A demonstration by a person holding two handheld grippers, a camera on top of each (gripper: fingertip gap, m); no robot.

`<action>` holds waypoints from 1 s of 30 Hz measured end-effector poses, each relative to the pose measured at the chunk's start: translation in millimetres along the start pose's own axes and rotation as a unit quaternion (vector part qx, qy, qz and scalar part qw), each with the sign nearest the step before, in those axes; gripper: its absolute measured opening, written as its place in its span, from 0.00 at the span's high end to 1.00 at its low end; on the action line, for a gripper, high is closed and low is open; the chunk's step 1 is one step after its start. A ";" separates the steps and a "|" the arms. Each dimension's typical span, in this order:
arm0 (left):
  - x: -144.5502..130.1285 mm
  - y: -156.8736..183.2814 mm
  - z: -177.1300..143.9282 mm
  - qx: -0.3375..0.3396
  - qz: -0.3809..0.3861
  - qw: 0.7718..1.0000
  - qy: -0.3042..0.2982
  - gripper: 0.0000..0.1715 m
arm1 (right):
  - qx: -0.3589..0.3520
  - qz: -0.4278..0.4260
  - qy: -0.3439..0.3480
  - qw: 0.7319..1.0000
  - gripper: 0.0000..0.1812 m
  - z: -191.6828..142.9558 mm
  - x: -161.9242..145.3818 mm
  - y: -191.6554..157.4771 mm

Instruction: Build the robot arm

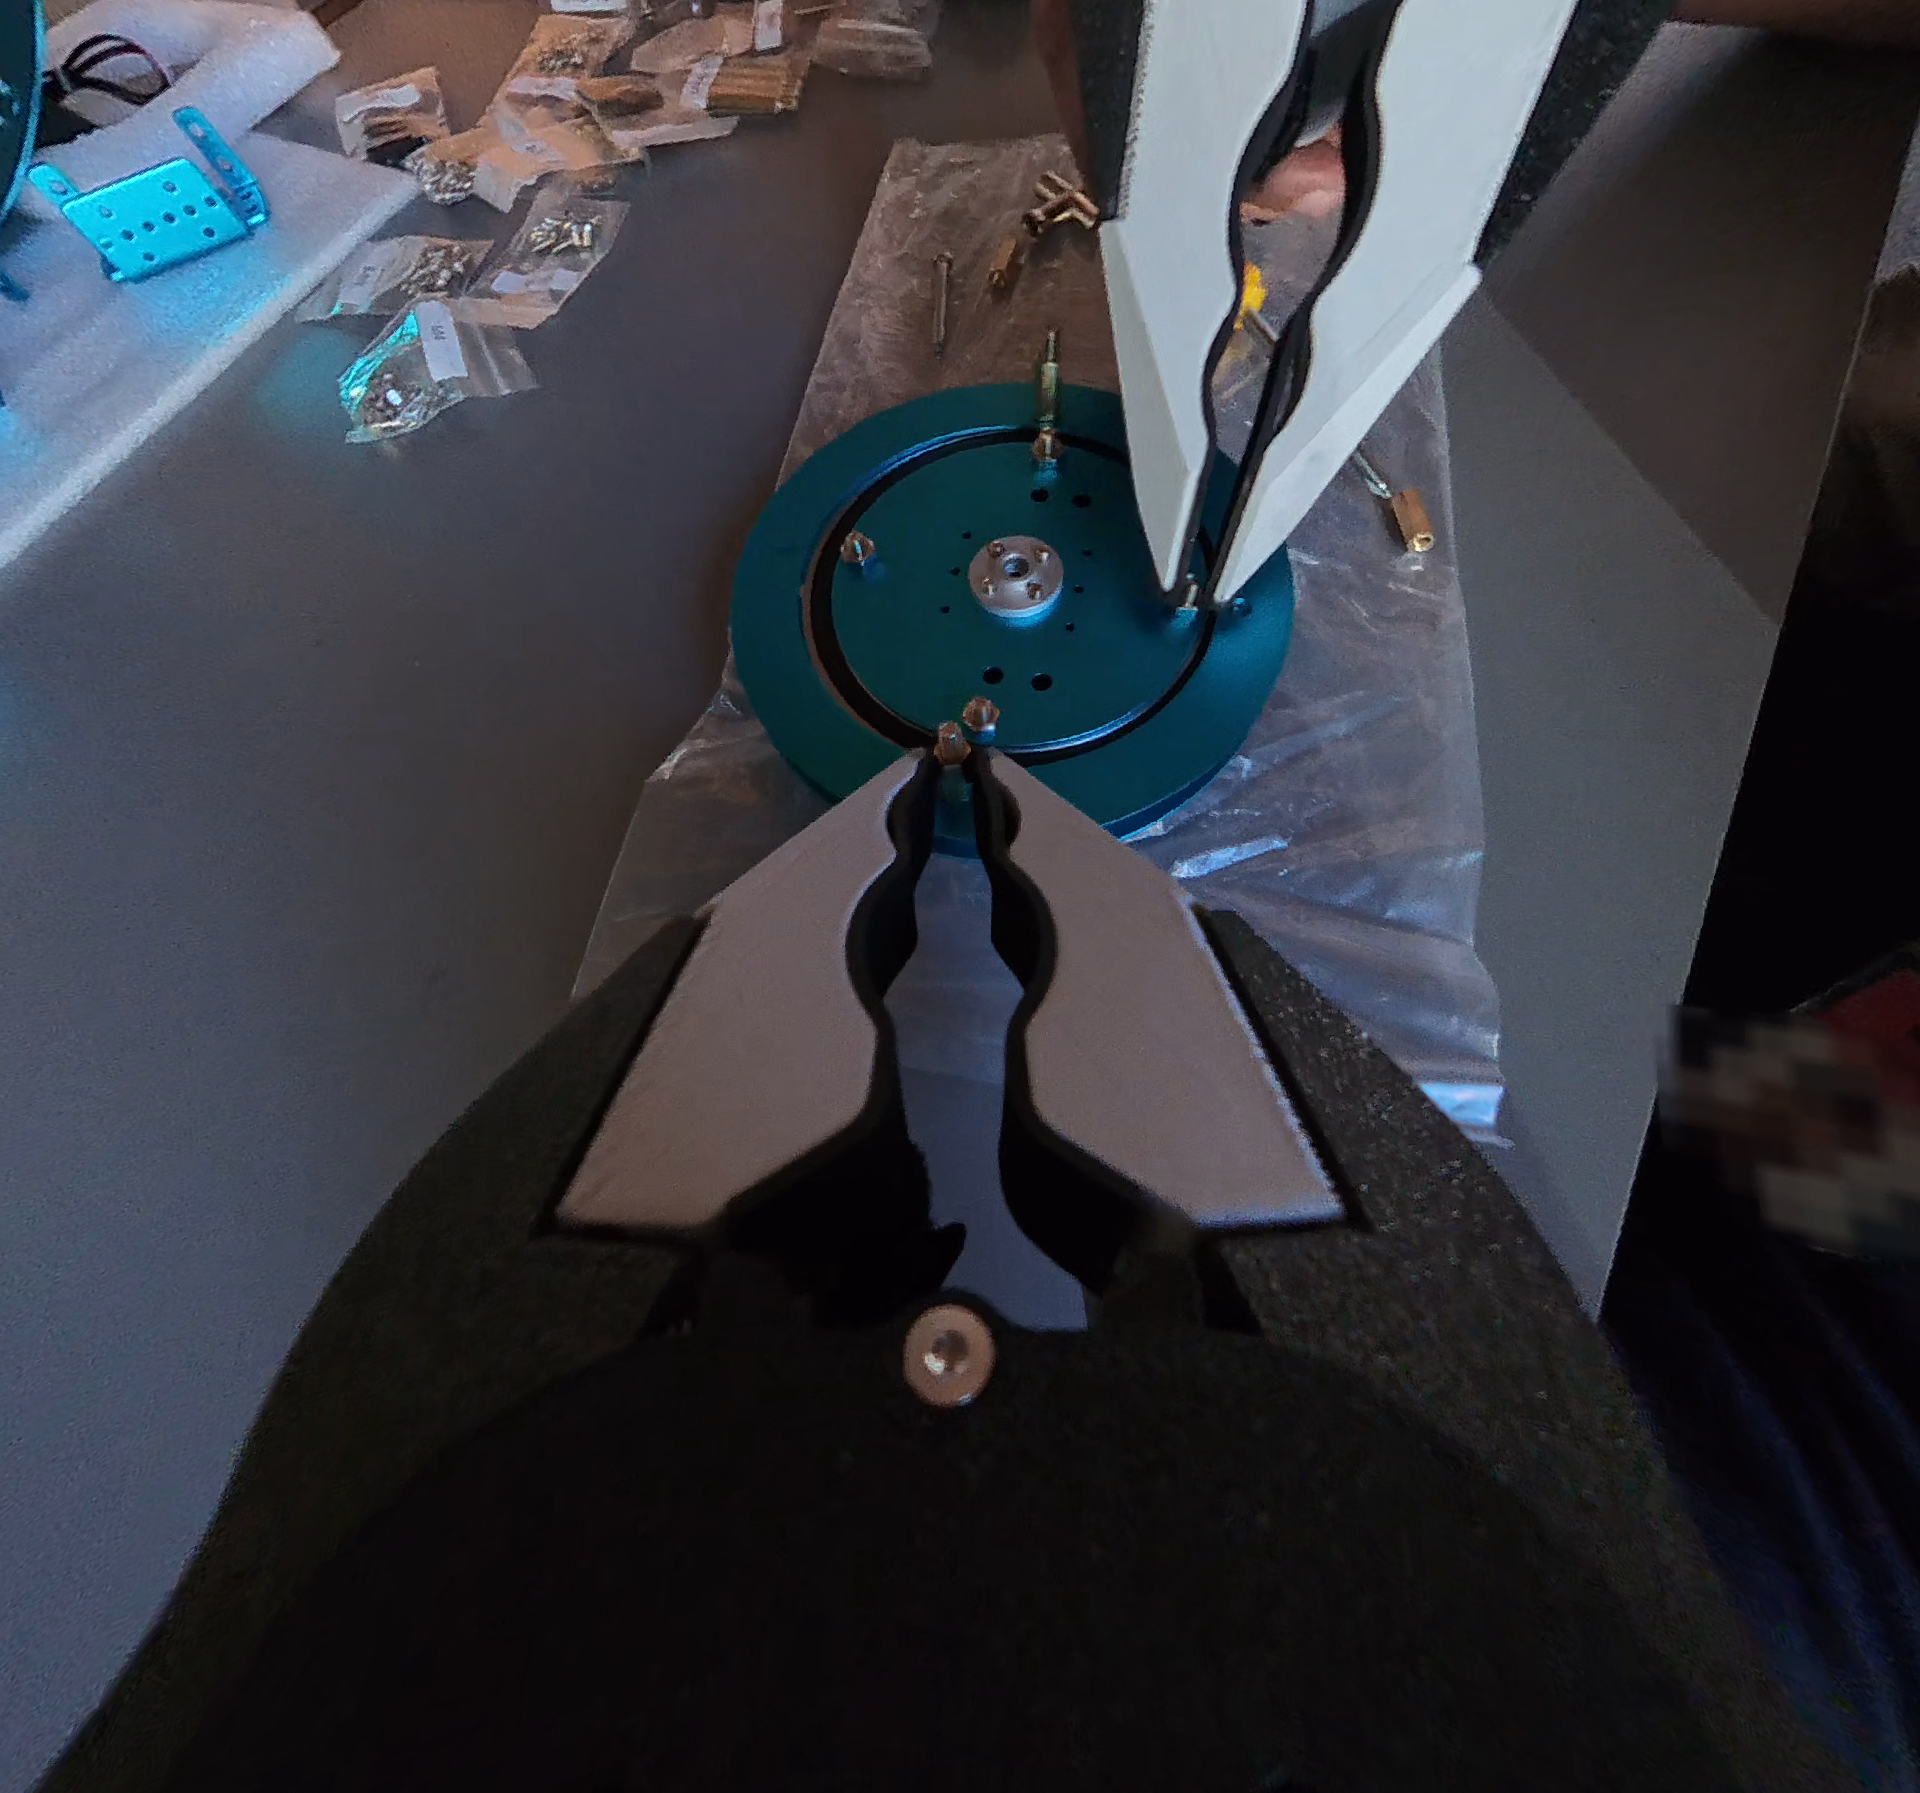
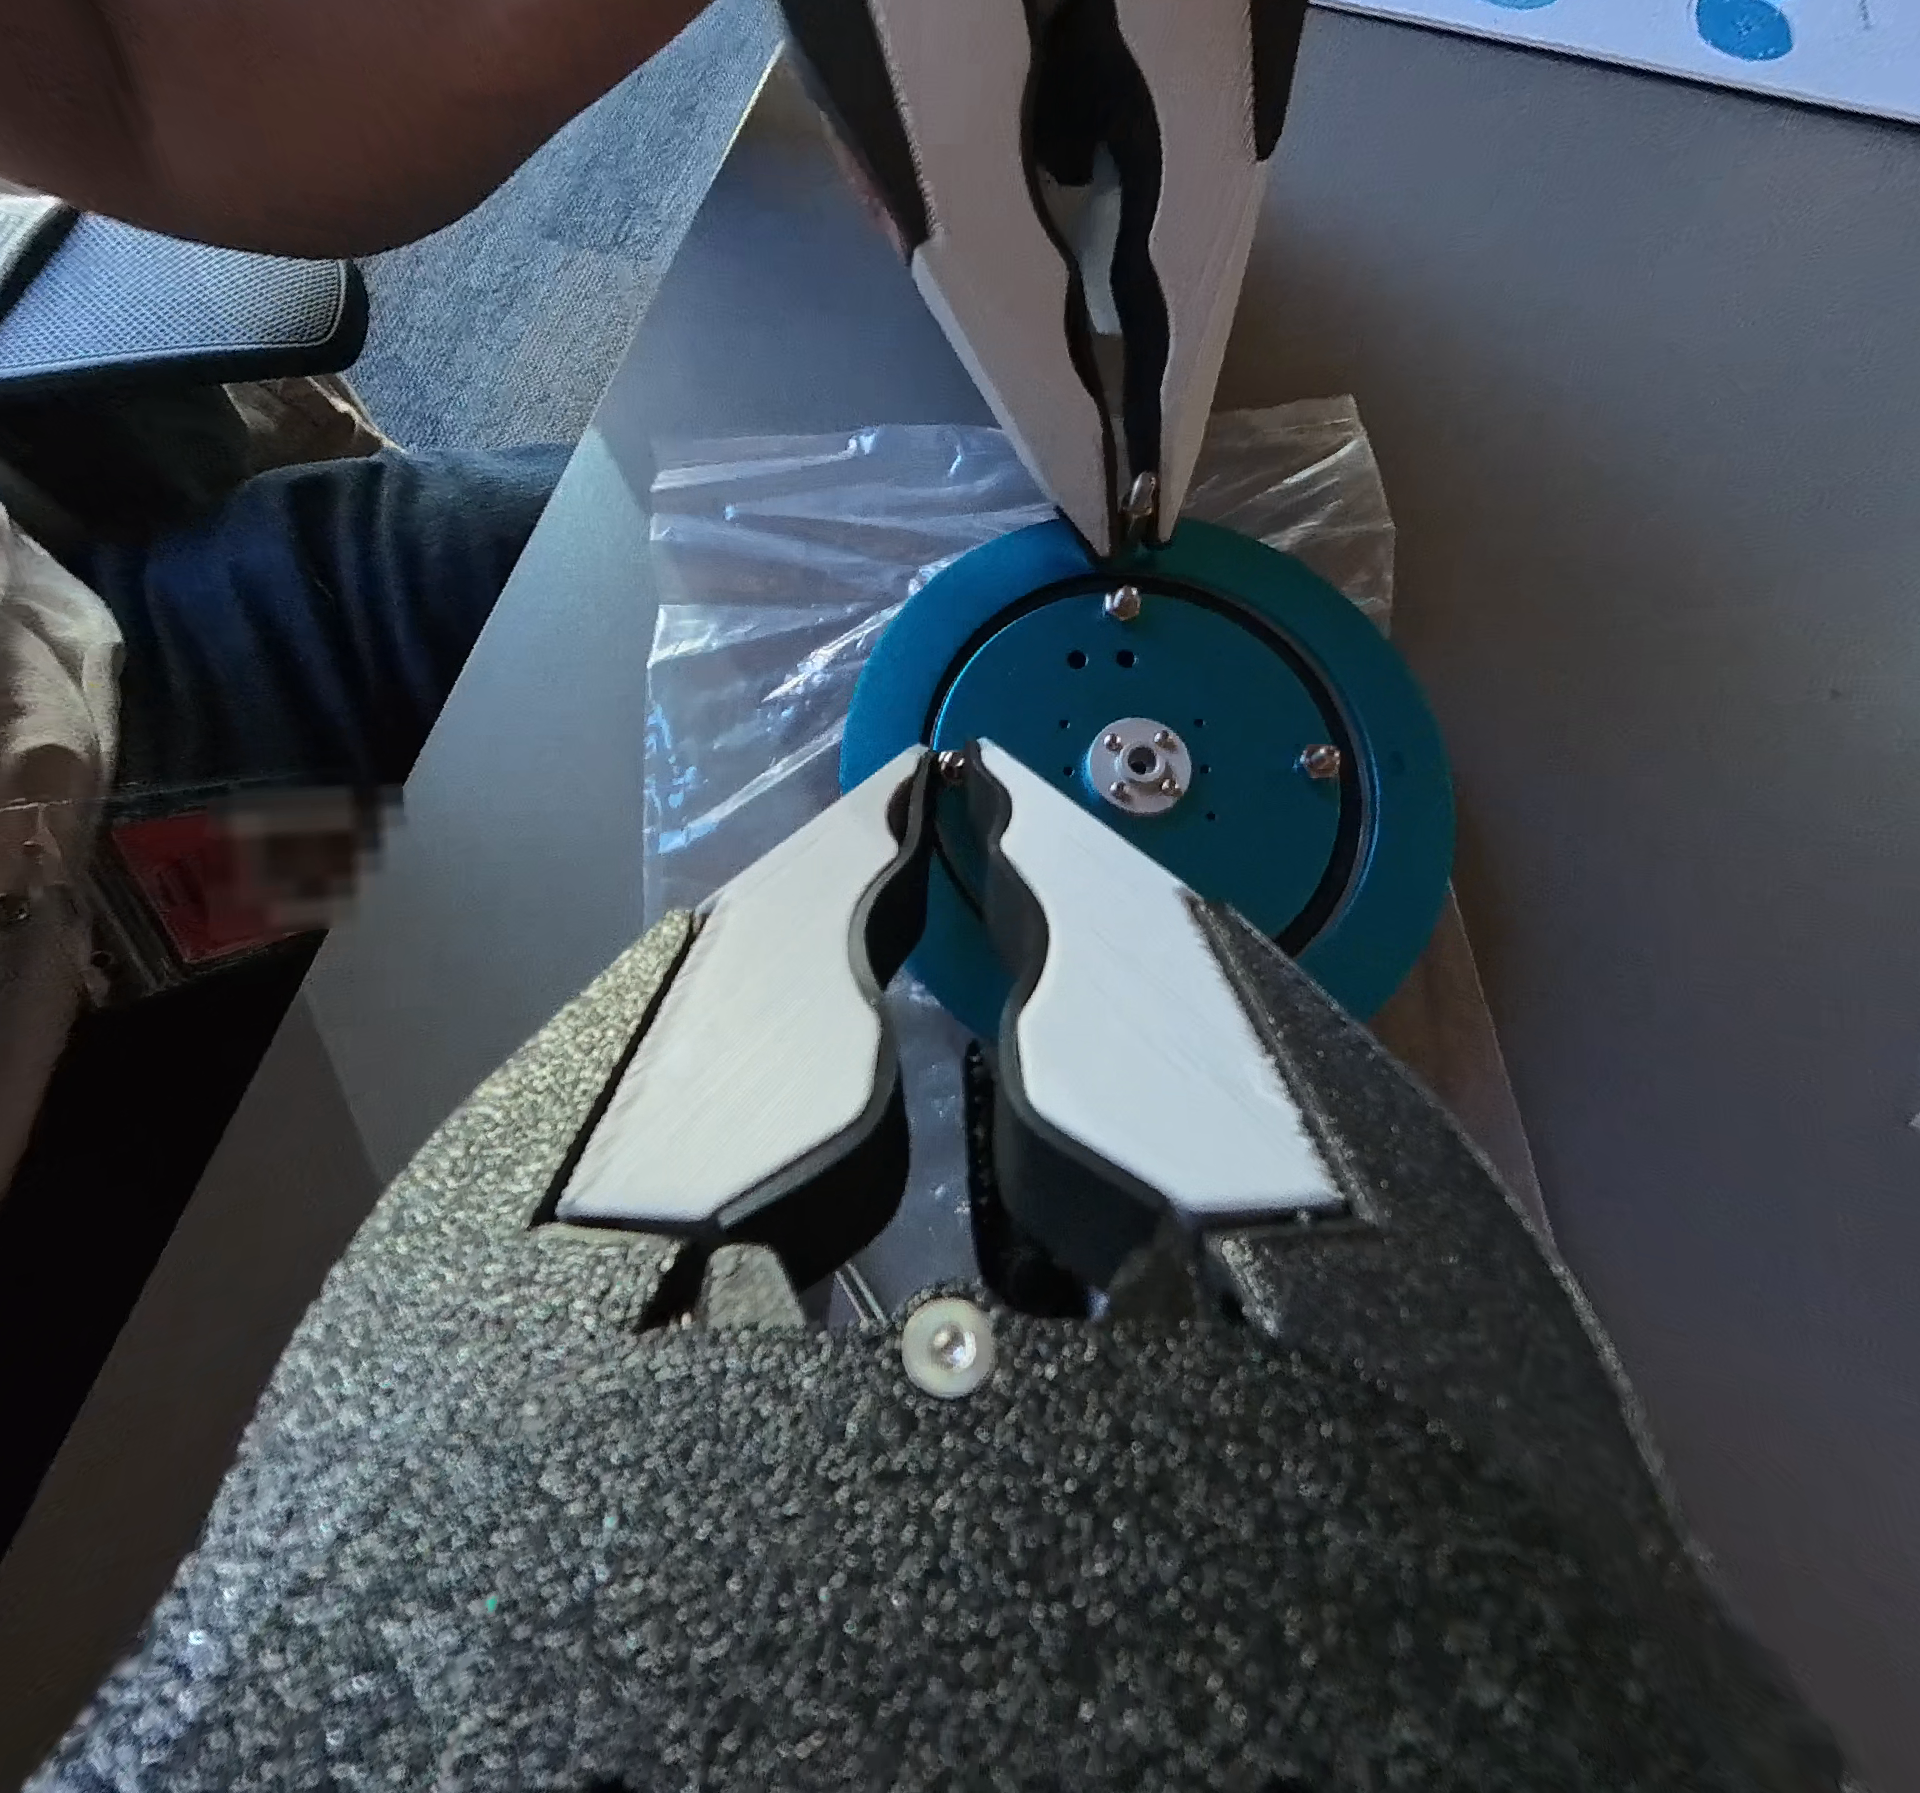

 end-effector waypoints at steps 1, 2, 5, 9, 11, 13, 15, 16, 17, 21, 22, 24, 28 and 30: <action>0.2 0.5 0.3 -0.011 0.001 1.000 0.002 0.97 | 0.010 0.000 0.001 1.000 0.98 -1.1 -1.0 -0.6; 0.1 -0.2 1.1 -0.018 -0.002 1.000 0.002 0.97 | 0.021 0.008 0.002 1.000 0.98 -2.2 -1.6 -0.2; 0.1 -0.7 1.3 -0.026 0.012 1.000 -0.003 0.97 | 0.033 0.019 -0.006 0.999 0.98 -3.9 -2.6 3.5; -3.1 0.0 -0.5 -0.052 0.012 0.999 -0.011 0.97 | 0.011 0.041 0.001 0.999 0.98 -6.0 -3.9 13.9; -5.3 3.1 0.9 -0.065 0.021 0.997 -0.020 0.97 | 0.005 0.042 0.006 0.999 0.98 -8.3 -4.1 16.9; -2.5 1.3 1.6 -0.053 0.022 0.998 -0.020 0.97 | -0.003 0.038 0.003 0.999 0.98 -8.8 -4.9 18.0; 2.1 1.2 -3.6 -0.058 0.015 0.998 -0.006 0.96 | -0.007 0.037 0.001 0.999 0.98 -8.9 -6.8 18.0; 4.1 -2.0 -7.3 -0.061 0.010 0.998 -0.001 0.90 | -0.007 0.038 0.001 0.999 0.97 -8.9 -7.5 18.2; 9.7 -10.2 -11.2 -0.053 -0.003 0.998 0.016 0.83 | -0.007 0.040 0.002 0.999 0.98 -9.2 -7.6 18.6; 30.2 -64.8 -11.3 -0.044 -0.114 0.990 0.074 0.84 | -0.010 0.041 0.003 0.999 0.98 -9.6 -8.0 19.9; 27.9 -72.2 -1.3 -0.059 -0.136 0.987 0.056 0.84 | -0.011 0.040 0.003 0.999 0.98 -9.5 -8.2 20.0; 18.8 -77.0 19.9 -0.085 -0.152 0.985 0.012 0.84 | -0.016 0.037 0.005 0.999 0.98 -9.4 -8.3 19.9; 11.4 -69.8 36.5 -0.141 -0.158 0.977 -0.007 0.92 | -0.030 0.025 0.002 0.999 0.98 -9.5 -8.3 19.6; 12.5 -68.0 37.4 -0.140 -0.149 0.979 -0.006 0.95 | -0.033 0.018 0.000 0.999 0.98 -9.1 -7.9 19.4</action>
Point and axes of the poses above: each gripper's, where its closed fingertips meet, z out along the fingers, x out of its top, y = z × x across the jaws, the point moved 4 cm from there along -z, back along the fingers, and after that the axes turned 1 degree about z, right-handed, at the moved point
